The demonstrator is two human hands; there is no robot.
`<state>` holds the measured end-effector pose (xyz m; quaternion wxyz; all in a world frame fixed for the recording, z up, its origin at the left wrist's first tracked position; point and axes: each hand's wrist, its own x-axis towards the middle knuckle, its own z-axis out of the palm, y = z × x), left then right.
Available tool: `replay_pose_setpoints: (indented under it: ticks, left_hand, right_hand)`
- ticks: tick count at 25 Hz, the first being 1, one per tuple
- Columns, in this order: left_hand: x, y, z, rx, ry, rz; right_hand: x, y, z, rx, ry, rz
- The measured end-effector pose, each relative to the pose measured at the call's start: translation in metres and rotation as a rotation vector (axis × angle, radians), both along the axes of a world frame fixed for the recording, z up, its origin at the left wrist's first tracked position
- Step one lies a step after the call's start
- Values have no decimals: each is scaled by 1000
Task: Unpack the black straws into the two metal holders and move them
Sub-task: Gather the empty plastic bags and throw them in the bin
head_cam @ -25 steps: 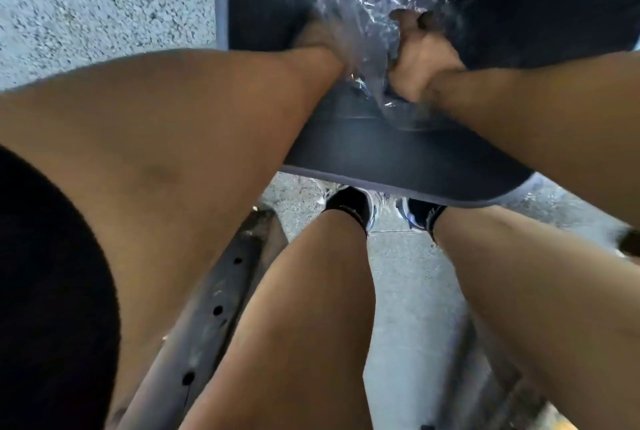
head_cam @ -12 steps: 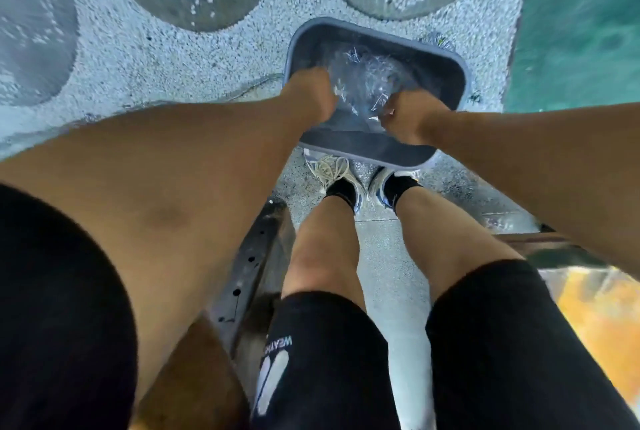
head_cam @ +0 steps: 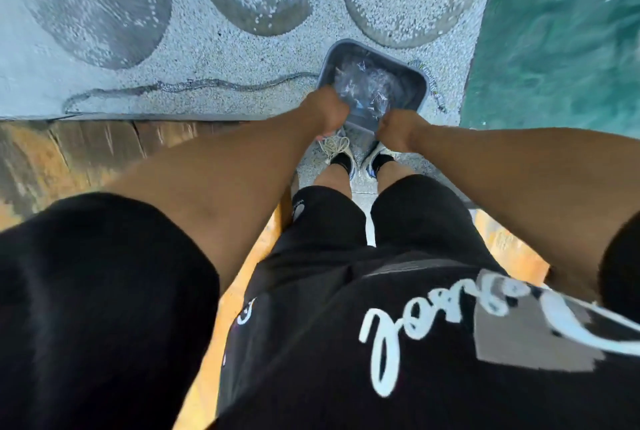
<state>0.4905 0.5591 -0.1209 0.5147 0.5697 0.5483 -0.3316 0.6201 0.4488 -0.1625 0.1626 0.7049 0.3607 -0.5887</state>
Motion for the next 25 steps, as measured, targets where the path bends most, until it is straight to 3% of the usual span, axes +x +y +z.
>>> replay_pose_setpoints:
  ticks: [7, 16, 25]
  left_hand:
    - [-27, -21, 92, 43, -78, 28]
    - [-105, -51, 139, 74, -18, 243]
    - [-147, -120, 177, 138, 1, 847]
  right_hand:
    - [-24, -10, 89, 23, -34, 33]
    - [-43, -14, 152, 104, -27, 169]
    - [-59, -27, 171, 212, 28, 566]
